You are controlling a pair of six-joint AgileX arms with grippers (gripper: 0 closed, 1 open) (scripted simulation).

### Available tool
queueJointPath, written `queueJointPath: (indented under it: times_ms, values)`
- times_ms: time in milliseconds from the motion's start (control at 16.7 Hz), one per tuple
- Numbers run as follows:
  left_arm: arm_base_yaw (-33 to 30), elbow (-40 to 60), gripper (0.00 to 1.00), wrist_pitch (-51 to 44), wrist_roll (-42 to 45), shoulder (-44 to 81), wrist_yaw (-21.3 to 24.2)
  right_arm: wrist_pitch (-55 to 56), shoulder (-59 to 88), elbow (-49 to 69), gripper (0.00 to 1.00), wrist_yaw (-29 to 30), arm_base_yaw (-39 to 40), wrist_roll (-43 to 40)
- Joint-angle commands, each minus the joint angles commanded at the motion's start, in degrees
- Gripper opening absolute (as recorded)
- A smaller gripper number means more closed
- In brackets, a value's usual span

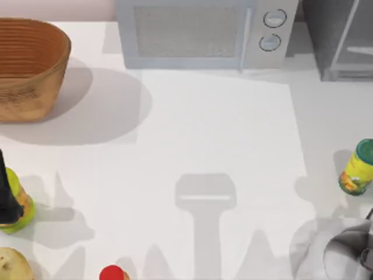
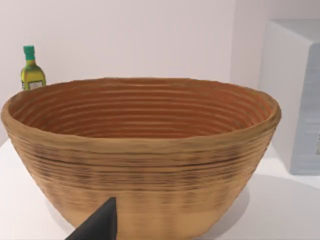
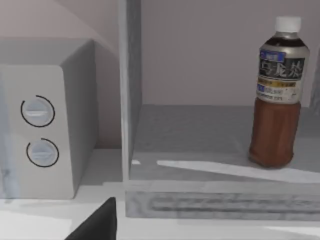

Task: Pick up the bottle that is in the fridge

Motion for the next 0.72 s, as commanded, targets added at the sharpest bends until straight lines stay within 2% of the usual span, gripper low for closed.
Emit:
queueJointPath:
  times_ms: [420,720]
  values:
    - [0.0,0.0,1.0,0.0,0.0,0.0,0.0,34.9,40.9,3.4,1.0,-10.8,-11.2,0.4]
    - [0.0,0.0,1.0,0.0,0.0,0.0,0.0,56.0,64.2,5.8,1.0,-17.5,-18.3,1.0]
